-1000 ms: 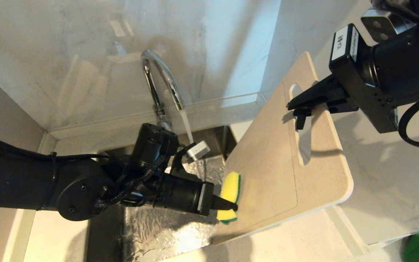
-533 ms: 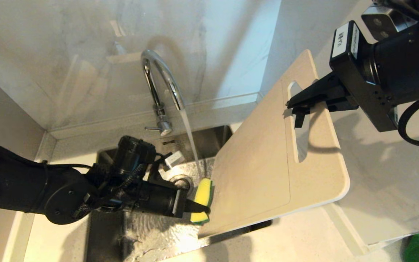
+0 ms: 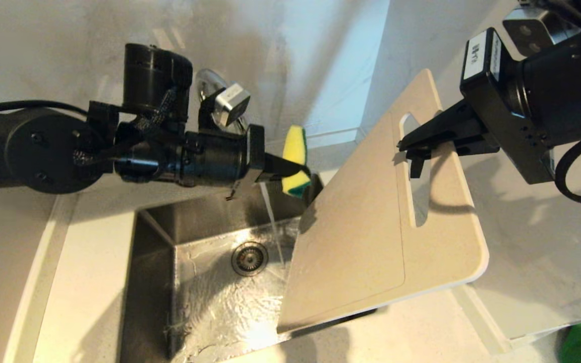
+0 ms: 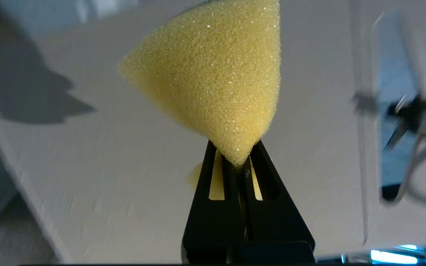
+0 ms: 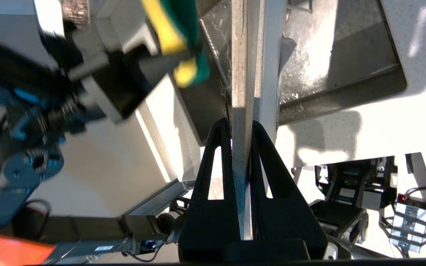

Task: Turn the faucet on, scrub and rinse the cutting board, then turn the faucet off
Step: Scrub the cutting board underwater

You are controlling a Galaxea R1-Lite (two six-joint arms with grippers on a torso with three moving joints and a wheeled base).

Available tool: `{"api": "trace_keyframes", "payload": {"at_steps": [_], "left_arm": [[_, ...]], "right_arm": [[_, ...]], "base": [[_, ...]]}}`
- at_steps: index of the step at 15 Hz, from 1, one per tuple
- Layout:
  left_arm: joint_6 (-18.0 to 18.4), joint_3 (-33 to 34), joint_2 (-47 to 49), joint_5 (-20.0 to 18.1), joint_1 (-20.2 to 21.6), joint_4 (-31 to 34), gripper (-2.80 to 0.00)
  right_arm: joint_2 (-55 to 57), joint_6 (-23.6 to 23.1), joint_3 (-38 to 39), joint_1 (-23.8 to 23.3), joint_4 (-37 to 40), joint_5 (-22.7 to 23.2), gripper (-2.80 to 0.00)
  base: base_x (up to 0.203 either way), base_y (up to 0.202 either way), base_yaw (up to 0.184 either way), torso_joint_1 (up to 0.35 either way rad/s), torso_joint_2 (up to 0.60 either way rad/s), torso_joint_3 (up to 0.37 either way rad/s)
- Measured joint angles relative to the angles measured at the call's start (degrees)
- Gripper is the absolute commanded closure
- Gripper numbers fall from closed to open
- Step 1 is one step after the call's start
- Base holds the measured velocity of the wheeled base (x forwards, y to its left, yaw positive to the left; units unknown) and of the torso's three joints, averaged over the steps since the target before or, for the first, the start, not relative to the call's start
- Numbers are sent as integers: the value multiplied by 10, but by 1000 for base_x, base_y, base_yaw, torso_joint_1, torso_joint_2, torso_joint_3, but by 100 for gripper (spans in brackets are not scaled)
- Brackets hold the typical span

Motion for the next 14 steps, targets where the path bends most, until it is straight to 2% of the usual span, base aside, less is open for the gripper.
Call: {"api": "trace_keyframes", "payload": {"at_steps": [3, 6, 11, 14], "left_arm": [[-2, -114, 66, 3, -22, 21, 0], [-3, -171, 125, 7, -54, 23, 0], [-3, -176, 160, 7, -71, 27, 0], [5, -142, 161, 6, -65, 27, 0]], "right_arm": [[-6, 0, 0, 0, -1, 5, 0], [-12, 0, 0, 0, 1, 7, 0], [-19, -1, 0, 0, -1, 6, 0], [-19, -1, -1, 0, -2, 7, 0]], "base": [[0, 0, 0, 0, 0, 0], [0, 0, 0, 0, 0, 0], [0, 0, 0, 0, 0, 0], [0, 0, 0, 0, 0, 0]]}}
